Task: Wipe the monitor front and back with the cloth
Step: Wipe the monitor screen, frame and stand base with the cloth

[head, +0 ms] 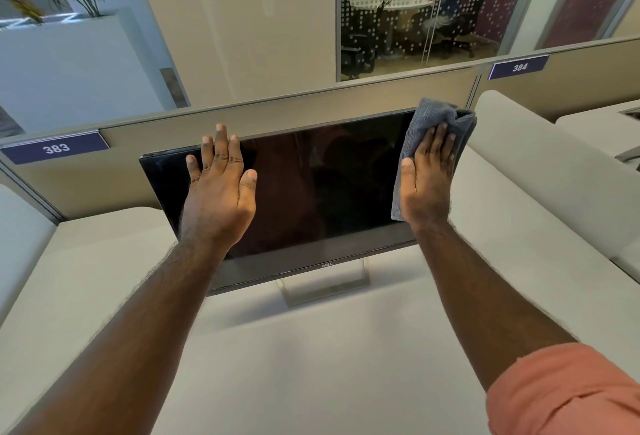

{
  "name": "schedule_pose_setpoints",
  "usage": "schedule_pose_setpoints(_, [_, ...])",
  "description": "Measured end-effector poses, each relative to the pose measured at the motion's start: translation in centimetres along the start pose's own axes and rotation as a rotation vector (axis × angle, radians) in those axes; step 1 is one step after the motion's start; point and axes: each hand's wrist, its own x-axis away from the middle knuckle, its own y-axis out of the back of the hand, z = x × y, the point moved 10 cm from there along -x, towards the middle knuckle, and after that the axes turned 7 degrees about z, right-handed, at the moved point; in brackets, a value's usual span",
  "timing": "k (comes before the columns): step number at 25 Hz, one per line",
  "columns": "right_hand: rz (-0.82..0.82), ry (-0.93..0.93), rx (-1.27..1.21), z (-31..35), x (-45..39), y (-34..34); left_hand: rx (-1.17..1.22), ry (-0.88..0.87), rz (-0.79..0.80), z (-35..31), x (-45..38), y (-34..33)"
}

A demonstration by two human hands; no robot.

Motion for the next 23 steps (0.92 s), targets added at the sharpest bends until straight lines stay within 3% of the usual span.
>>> schedule_pose_setpoints(7, [0.255, -0.154, -0.086, -6.1, 11.5, -7.0, -0.019, -0.012, 0.005, -0.1, 0.5, 0.1])
schedule_pose_setpoints(16, [0.041, 0.052, -0.045, 0.4, 0.4, -0.8, -0.009, -0.006, 0.019, -0.2, 0.6, 0.1])
schedule_pose_setpoints(20, [0.123, 0.035, -0.065, -2.5, 4.3, -3.7, 0.017, -0.017, 0.017, -0.1, 0.7, 0.2])
schedule_pose_setpoints(23, [0.199, -0.110, -0.098, -5.8, 9.8, -7.0, 0.069, -0.030, 0.010, 0.2, 1.0, 0.4])
